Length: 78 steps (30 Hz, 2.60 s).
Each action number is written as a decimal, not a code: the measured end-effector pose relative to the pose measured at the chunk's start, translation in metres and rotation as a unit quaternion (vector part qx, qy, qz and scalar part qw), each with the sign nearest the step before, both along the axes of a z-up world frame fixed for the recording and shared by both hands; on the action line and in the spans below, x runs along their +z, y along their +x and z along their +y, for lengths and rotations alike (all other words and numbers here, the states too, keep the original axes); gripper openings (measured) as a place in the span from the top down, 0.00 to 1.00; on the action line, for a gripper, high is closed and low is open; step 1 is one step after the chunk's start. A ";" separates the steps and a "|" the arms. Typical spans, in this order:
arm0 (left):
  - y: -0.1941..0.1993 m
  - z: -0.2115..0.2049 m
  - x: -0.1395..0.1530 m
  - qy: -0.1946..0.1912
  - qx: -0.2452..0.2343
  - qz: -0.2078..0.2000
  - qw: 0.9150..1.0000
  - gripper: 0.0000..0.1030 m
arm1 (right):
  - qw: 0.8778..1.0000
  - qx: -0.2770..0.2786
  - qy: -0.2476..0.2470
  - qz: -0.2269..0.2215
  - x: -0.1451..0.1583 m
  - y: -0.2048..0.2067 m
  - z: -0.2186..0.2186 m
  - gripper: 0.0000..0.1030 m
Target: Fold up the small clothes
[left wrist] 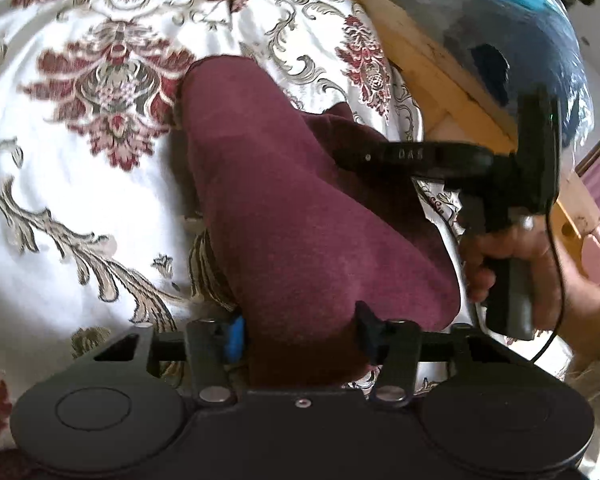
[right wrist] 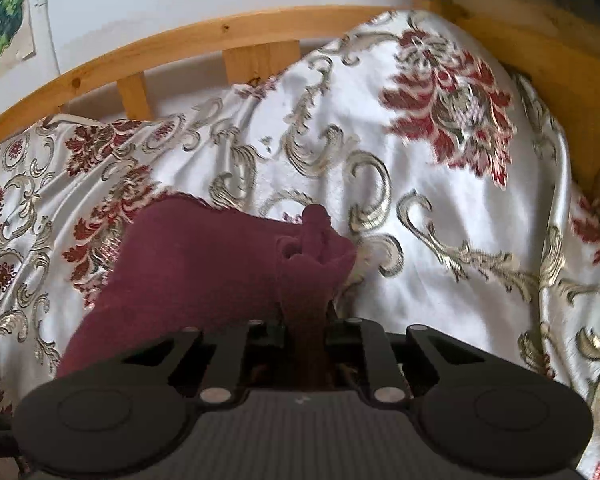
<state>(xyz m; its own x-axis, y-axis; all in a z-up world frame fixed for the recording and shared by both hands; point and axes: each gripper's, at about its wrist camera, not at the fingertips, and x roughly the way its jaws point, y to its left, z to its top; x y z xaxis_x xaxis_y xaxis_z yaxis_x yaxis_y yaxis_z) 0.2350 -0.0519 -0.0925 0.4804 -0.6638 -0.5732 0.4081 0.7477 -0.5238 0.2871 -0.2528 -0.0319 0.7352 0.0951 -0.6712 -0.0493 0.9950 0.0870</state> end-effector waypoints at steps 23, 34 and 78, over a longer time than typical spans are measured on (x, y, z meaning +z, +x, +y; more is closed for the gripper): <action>0.035 0.091 0.072 0.032 0.108 -0.094 0.989 0.54 | 0.988 0.110 -0.024 -0.110 0.084 0.073 0.122 0.83; 0.071 0.102 0.021 0.023 0.135 0.013 0.990 0.50 | 0.993 0.101 -0.030 -0.047 0.020 0.107 0.134 0.82; 0.045 0.123 0.072 0.056 0.275 -0.066 0.958 0.01 | 0.990 -0.047 0.009 -0.133 0.048 0.015 0.069 0.00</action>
